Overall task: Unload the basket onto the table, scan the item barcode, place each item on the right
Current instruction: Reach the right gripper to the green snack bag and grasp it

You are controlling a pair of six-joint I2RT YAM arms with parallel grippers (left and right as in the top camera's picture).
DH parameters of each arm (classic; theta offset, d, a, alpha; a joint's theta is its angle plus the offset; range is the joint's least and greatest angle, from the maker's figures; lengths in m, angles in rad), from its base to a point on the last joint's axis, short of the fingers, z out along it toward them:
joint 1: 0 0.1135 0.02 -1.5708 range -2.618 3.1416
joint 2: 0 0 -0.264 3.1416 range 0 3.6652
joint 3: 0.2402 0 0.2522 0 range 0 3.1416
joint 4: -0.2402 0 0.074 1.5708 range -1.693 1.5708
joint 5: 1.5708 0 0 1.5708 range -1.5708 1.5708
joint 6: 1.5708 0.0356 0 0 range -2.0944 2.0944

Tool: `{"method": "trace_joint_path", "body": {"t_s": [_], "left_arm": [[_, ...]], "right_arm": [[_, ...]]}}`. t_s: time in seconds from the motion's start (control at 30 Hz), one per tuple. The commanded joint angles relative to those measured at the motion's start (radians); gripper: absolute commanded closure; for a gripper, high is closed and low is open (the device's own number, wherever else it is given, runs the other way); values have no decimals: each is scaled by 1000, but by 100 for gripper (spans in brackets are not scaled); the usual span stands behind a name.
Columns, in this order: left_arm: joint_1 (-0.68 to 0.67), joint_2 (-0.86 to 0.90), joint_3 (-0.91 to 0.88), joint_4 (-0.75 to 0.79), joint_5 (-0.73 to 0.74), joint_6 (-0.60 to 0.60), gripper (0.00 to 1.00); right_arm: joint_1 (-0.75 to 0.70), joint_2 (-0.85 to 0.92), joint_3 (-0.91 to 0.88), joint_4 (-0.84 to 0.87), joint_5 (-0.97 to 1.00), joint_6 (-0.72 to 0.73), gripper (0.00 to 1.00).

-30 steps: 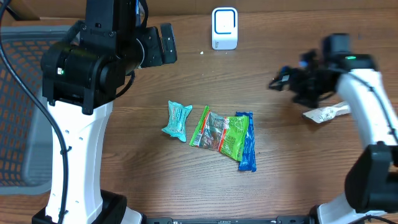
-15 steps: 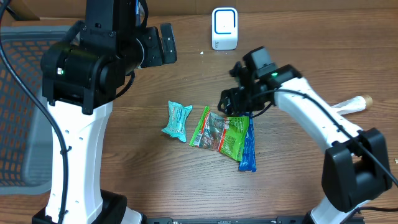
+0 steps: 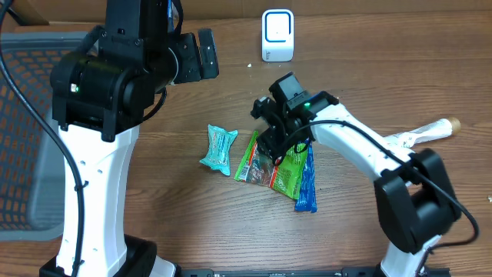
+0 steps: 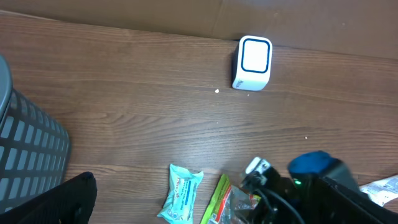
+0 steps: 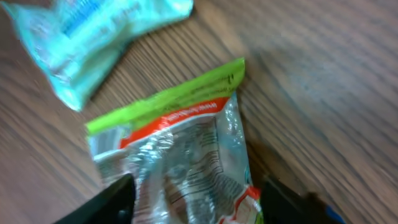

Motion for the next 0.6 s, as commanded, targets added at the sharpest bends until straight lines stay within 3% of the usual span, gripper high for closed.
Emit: {"method": "trace_joint_path", "body": {"t_s": [0.0, 0.27, 0.33, 0.4, 0.47, 0.57], "left_arm": [[3, -15, 15, 3, -12, 19, 0], [3, -15, 15, 3, -12, 19, 0], [3, -15, 15, 3, -12, 19, 0], [3, -15, 15, 3, -12, 19, 0], [3, -15, 15, 3, -12, 19, 0], [3, -15, 15, 3, -12, 19, 0]], "right_arm": [[1, 56, -11, -5, 68, -66, 39], [-24, 88, -11, -50, 122, -66, 51], [-28, 88, -11, -64, 123, -66, 75], [-31, 87, -2, -82, 122, -57, 91], [-38, 87, 25, -108, 122, -19, 96], [-56, 87, 87, -131, 122, 44, 96]]}}
